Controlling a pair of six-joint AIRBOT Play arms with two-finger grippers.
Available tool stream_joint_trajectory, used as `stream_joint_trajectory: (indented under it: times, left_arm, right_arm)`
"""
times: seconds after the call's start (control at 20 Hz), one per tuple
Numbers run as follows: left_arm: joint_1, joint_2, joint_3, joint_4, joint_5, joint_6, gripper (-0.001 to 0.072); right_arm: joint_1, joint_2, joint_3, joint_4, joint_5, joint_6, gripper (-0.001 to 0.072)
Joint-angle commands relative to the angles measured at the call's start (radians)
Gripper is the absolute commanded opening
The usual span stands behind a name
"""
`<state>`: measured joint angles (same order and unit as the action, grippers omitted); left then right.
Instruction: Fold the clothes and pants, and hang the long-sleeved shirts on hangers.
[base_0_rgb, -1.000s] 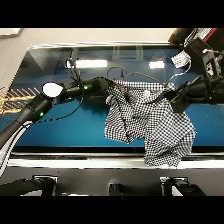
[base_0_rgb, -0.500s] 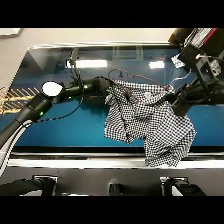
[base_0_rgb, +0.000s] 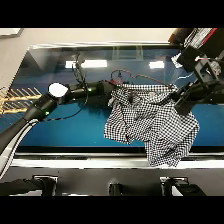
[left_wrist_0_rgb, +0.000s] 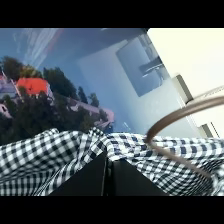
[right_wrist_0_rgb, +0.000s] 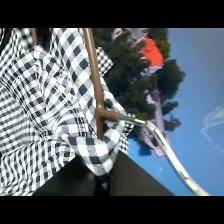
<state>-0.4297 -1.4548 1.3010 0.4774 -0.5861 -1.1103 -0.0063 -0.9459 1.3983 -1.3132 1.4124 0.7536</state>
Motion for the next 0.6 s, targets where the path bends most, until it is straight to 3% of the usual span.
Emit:
stream_joint_trajectory:
  times: [0.0,0.4,0.45,0.5,0.55]
  left_arm:
    - [-0.037,-0.035,-0.001,0.005,-0.004,-0.001,0.0018]
    - [-0.16,-0.061,0.0,0.005,0.101,-0.001,0.0045]
    - [-0.153,-0.06,-0.001,0.005,0.1,-0.001,0.0145]
    - [-0.145,-0.056,-0.001,0.005,0.095,-0.002,0.037]
    - [-0.131,-0.049,-0.001,0.005,0.084,-0.011,0.055]
  right_arm:
    - [-0.001,0.004,0.001,0.01,-0.053,0.044,0.0019]
    - [-0.001,0.003,0.001,0.082,-0.05,0.081,0.002]
    - [-0.001,0.004,0.001,0.083,-0.05,0.081,0.002]
    - [-0.001,0.004,0.001,0.085,-0.05,0.081,0.002]
    - [-0.001,0.004,0.001,0.09,-0.05,0.081,0.002]
